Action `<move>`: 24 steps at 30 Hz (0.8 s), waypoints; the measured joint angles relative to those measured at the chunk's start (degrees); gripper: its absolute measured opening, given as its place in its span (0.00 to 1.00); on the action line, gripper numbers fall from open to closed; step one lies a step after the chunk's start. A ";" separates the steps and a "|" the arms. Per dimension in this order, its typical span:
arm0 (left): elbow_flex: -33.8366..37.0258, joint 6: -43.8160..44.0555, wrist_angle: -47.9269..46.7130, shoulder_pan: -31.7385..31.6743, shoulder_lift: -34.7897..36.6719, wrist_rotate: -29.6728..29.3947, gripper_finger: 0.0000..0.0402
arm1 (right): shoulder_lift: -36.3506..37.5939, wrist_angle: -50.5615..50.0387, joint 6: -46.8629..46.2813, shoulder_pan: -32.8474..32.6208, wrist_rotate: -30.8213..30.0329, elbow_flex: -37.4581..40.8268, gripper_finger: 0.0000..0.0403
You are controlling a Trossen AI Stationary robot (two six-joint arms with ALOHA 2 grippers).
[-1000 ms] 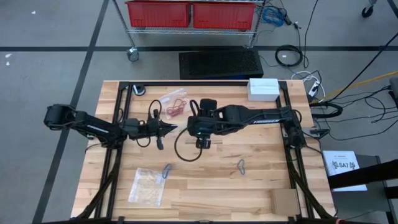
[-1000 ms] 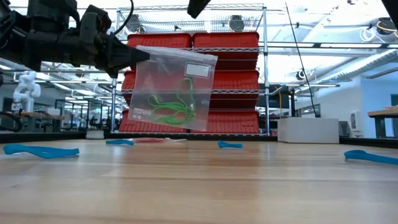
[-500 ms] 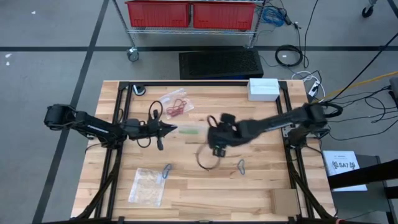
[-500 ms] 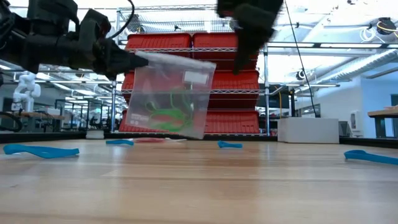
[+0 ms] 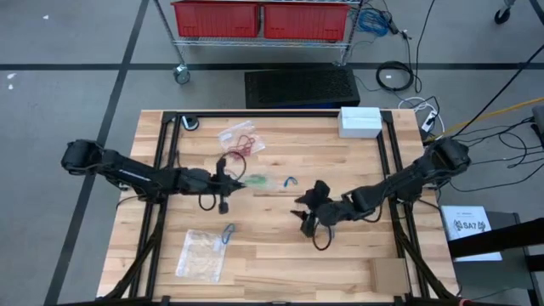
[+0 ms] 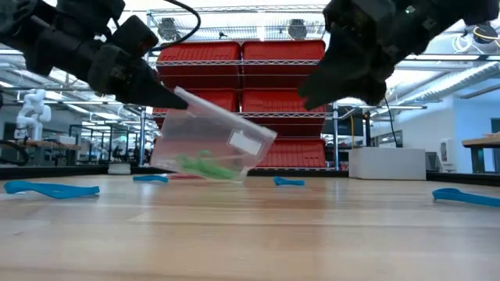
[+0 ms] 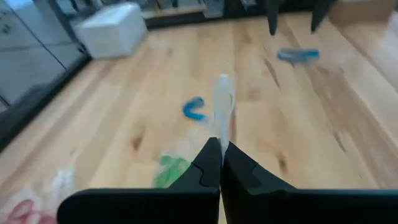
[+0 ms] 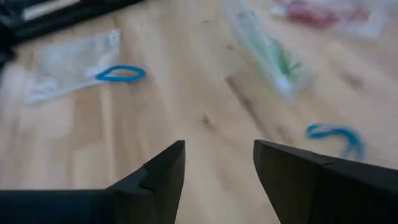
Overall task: Sort rubber bands
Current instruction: Close the zip bag
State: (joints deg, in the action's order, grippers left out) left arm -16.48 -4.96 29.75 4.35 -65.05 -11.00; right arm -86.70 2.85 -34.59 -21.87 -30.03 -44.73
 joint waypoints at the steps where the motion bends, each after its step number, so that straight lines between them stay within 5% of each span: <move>1: -0.65 -0.04 -1.86 0.64 -0.21 0.00 0.00 | -0.53 2.03 -1.74 0.08 0.92 0.56 0.45; 7: -3.22 0.10 -5.69 3.16 -2.31 3.56 0.04 | -1.26 8.20 -7.98 1.76 11.97 0.70 0.45; 18: -4.96 5.88 -3.43 4.32 -7.40 8.16 0.35 | -2.92 5.75 -10.34 2.14 12.20 0.72 0.53; 24: -4.97 7.66 0.44 4.36 -7.57 12.33 0.48 | -10.31 6.39 -11.07 2.17 13.26 0.48 0.44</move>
State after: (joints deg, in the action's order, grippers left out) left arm -21.45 2.70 30.20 8.71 -72.62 1.32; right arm -97.01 9.24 -45.66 -19.69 -16.77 -44.25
